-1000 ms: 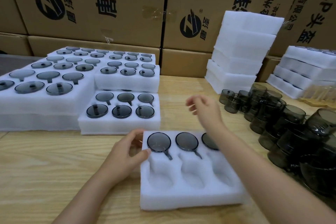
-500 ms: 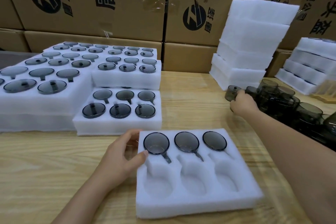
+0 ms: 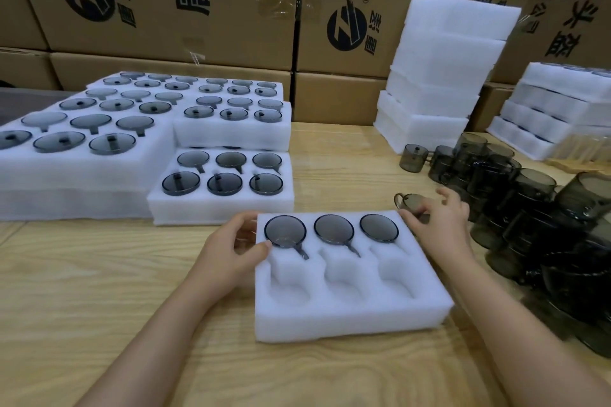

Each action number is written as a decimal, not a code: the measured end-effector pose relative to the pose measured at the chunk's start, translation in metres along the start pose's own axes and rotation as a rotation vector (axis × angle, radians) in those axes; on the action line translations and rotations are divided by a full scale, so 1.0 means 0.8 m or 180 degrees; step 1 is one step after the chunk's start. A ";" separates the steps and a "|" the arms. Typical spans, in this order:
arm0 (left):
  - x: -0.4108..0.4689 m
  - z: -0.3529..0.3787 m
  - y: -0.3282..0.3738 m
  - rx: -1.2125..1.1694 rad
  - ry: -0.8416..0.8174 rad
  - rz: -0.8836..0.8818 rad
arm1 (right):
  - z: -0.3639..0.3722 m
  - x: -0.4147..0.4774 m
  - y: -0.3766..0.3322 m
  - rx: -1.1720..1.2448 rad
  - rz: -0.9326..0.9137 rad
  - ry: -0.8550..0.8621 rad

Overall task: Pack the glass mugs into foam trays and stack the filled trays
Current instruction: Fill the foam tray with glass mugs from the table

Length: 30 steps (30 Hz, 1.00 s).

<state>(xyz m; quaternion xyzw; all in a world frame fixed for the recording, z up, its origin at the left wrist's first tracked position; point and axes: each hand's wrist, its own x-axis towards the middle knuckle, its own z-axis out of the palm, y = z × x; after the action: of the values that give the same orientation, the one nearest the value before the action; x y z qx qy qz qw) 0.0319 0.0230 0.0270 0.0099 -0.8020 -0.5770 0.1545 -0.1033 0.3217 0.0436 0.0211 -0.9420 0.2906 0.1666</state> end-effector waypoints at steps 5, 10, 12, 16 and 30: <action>0.002 -0.001 -0.001 -0.0052 0.0308 -0.0086 | -0.007 -0.046 0.014 0.0671 -0.0102 0.0066; 0.001 0.001 -0.002 0.0064 0.0626 -0.0068 | -0.013 -0.058 0.010 0.1073 0.0194 0.0027; -0.004 0.002 0.001 -0.0029 0.0525 0.0058 | -0.024 -0.059 0.005 0.1175 0.0221 0.0337; -0.014 0.003 0.008 -0.0198 -0.0069 0.0081 | -0.056 -0.069 -0.012 0.1948 -0.0221 0.0686; -0.011 0.002 0.004 -0.0400 -0.0184 0.0027 | -0.065 -0.096 -0.045 0.1810 -0.1422 -0.1149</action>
<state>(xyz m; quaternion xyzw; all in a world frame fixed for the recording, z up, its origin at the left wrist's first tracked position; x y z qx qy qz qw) 0.0406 0.0276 0.0274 -0.0199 -0.7683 -0.6256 0.1340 -0.0099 0.3163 0.0782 0.3213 -0.8104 0.4879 0.0451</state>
